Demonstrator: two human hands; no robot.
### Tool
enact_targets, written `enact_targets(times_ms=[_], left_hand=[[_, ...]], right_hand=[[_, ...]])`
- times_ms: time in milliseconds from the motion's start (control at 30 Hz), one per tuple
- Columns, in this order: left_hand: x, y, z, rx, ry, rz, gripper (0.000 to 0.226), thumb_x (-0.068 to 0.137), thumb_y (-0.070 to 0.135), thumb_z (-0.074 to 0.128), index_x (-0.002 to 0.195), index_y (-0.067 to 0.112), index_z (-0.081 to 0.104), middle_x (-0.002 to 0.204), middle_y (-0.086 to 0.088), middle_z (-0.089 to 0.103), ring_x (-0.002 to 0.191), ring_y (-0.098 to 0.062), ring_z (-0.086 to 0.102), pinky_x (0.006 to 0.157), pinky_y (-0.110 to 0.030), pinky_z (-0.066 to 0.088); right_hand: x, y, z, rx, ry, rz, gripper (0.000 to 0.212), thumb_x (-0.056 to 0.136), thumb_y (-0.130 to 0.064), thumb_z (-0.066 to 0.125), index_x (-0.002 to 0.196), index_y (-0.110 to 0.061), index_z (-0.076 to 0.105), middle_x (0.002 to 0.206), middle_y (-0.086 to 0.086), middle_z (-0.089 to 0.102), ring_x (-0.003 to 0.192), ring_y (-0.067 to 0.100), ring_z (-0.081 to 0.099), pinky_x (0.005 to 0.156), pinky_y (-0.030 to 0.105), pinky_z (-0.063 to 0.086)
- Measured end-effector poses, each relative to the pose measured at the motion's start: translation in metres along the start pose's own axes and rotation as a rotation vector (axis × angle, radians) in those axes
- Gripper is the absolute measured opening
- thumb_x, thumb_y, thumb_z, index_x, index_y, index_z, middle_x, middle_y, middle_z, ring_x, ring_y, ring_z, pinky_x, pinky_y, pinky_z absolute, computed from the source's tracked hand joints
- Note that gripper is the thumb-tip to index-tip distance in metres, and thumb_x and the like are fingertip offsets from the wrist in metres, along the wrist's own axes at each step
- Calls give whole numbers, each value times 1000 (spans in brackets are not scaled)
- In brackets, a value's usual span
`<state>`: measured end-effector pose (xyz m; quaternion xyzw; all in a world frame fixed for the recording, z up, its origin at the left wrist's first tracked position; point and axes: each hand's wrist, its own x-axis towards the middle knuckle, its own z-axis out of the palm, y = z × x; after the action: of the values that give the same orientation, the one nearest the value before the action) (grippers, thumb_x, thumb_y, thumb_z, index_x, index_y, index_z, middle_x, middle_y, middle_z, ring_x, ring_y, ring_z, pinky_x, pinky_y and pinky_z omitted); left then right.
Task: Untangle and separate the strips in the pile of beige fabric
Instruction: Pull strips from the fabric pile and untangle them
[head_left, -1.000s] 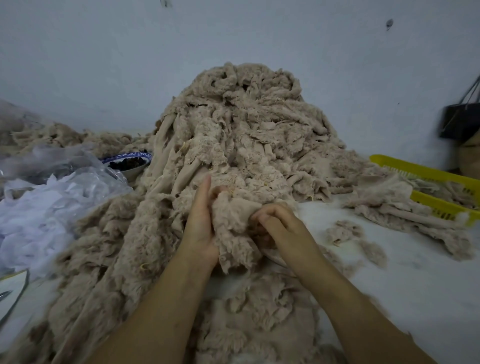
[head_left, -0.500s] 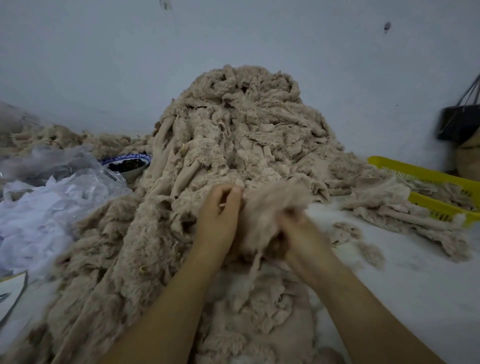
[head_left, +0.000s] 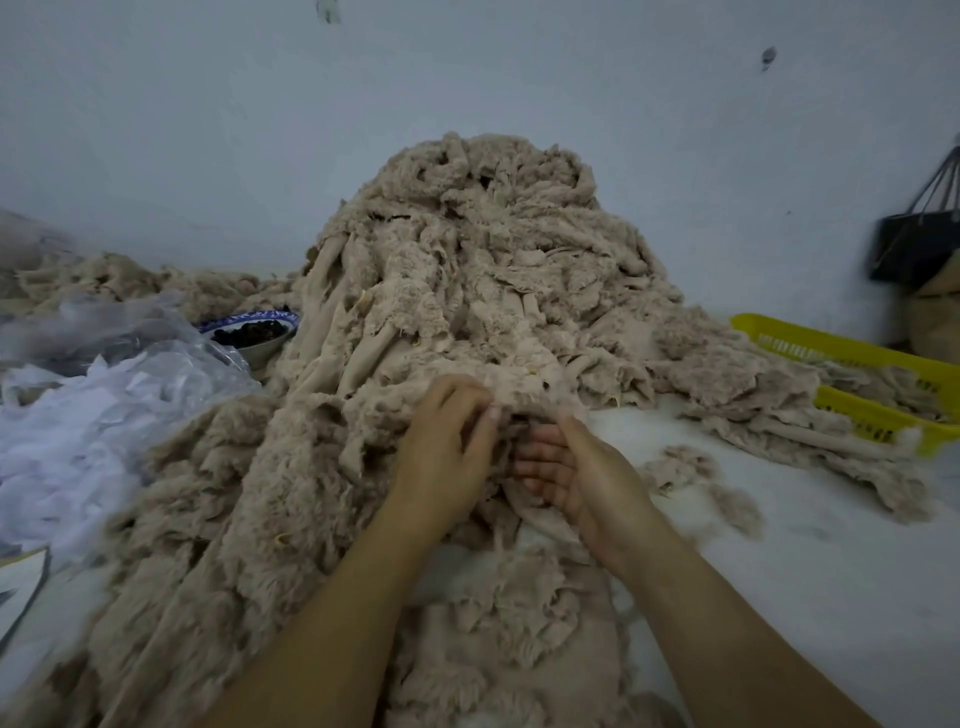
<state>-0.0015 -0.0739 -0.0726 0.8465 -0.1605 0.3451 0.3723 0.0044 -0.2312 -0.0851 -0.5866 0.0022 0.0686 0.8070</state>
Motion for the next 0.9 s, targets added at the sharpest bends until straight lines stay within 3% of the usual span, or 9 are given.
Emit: enact_targets(times_ms=[133, 233, 333, 400, 500, 600, 733, 833, 900], left_hand=[[-11, 26, 11, -122, -339, 184, 17, 101, 24, 50, 99, 17, 65, 91, 13, 61, 84, -4, 57, 74, -24, 48], [-10, 22, 11, -137, -349, 144, 15, 101, 35, 50, 99, 27, 62, 88, 20, 58, 79, 0, 57, 67, -23, 46], [-8, 10, 10, 49, -477, 1, 37, 95, 48, 57, 127, 32, 51, 120, 17, 47, 99, -3, 53, 80, -29, 48], [-6, 3, 11, 180, -574, -111, 53, 93, 38, 63, 141, 26, 43, 137, 8, 42, 116, -12, 51, 92, -32, 47], [0, -7, 8, 176, -394, -254, 25, 90, 6, 56, 113, 9, 66, 111, -10, 64, 100, -26, 61, 79, -29, 49], [3, -18, 2, -107, -108, -557, 23, 98, 9, 49, 82, 14, 65, 79, -1, 65, 71, -12, 58, 50, -11, 39], [4, -23, -2, -317, 106, -742, 18, 98, 13, 50, 102, 9, 67, 73, 7, 62, 63, -6, 50, 50, -14, 38], [4, -24, -2, -406, 211, -820, 37, 98, 13, 47, 130, 25, 60, 84, 11, 61, 62, -3, 48, 54, -22, 42], [7, -24, -3, -511, 271, -854, 35, 98, 11, 47, 124, 31, 60, 97, 3, 67, 74, -10, 58, 65, -29, 52]], right_hand=[[-3, -1, 0, 7, 10, 49, 42, 90, -52, 60, 98, -13, 75, 100, 12, 76, 91, 21, 75, 70, 34, 59], [0, -3, -4, -10, 147, 50, 43, 95, -47, 60, 108, -7, 69, 100, 16, 75, 95, 31, 73, 84, 48, 59], [-2, -7, -3, -4, 179, 18, 46, 95, -50, 58, 106, -8, 71, 96, 15, 76, 89, 30, 74, 82, 46, 60], [-4, -8, -1, 7, 140, 2, 45, 97, -50, 54, 107, -10, 71, 99, 8, 77, 94, 25, 74, 86, 42, 58], [-7, -9, 1, 127, 41, 7, 41, 98, -47, 49, 113, -14, 68, 109, 3, 76, 105, 19, 71, 94, 40, 53], [-9, -13, 6, 246, -26, 24, 38, 100, -44, 45, 116, -17, 65, 111, 1, 75, 104, 17, 71, 87, 36, 58], [-11, -16, 7, 284, 2, 64, 44, 99, -47, 48, 125, -15, 64, 117, 4, 73, 109, 21, 69, 98, 43, 54], [-12, -19, 5, 320, -7, 69, 47, 100, -50, 44, 127, -17, 63, 117, 6, 73, 106, 23, 70, 84, 39, 60], [-12, -20, 3, 364, -16, 96, 44, 102, -48, 42, 122, -17, 66, 114, 7, 74, 102, 25, 72, 72, 37, 62]])
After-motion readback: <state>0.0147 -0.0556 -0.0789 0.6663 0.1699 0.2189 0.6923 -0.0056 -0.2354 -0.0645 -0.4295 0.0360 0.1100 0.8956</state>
